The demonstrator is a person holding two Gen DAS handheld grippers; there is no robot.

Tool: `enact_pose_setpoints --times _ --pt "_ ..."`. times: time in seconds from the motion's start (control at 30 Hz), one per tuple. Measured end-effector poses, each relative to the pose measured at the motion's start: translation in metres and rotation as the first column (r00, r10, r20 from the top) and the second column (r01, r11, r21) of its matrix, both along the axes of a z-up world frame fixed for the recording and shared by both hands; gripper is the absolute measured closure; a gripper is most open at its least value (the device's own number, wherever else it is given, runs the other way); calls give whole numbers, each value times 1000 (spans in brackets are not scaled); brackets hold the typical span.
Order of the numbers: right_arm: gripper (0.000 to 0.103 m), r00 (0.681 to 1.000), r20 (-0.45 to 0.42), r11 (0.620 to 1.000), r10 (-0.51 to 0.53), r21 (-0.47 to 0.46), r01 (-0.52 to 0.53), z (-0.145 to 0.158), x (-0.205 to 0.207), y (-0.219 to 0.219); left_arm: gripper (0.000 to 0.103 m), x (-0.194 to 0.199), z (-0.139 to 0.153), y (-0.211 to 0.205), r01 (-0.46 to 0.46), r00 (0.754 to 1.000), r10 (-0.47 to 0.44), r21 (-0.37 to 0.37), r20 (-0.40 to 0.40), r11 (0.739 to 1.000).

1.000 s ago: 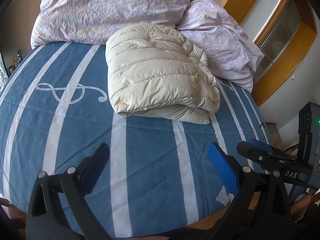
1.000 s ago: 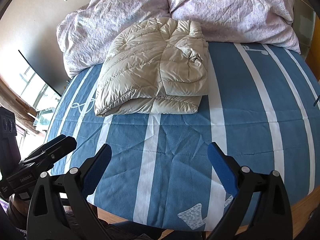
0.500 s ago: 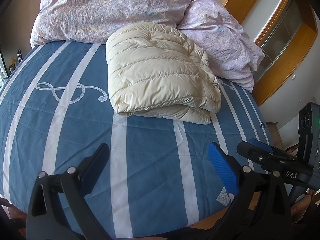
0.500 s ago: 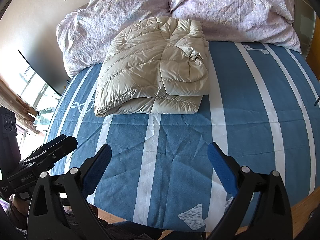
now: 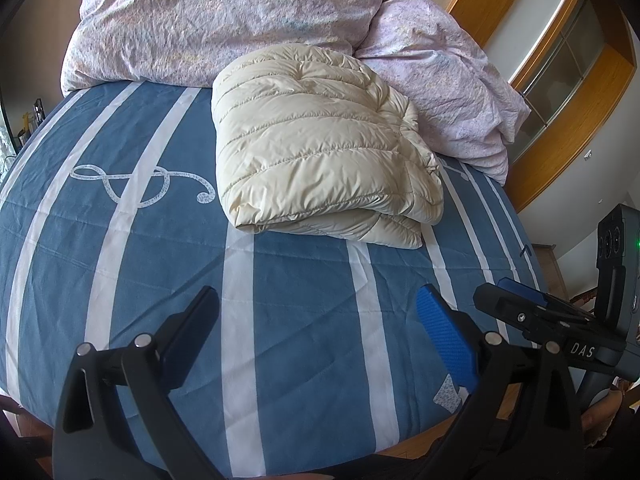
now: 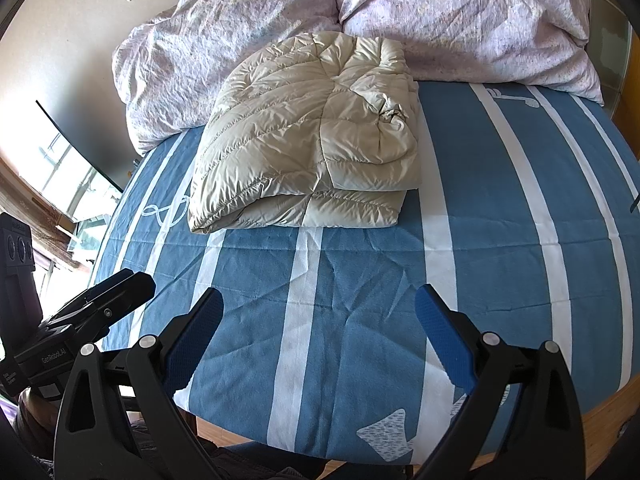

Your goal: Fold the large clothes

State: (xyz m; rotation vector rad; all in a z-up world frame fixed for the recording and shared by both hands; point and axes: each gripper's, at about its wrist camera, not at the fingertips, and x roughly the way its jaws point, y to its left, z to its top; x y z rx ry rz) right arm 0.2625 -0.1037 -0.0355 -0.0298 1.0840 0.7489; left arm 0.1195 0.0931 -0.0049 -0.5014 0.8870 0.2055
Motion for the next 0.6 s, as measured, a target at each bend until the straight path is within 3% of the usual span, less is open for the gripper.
enact_pose_setpoints --times 0.6 --pt "5 1000 -3 1000 -1 0 1 0 1 0 5 1 -1 0 -1 1000 1 0 -5 1000"
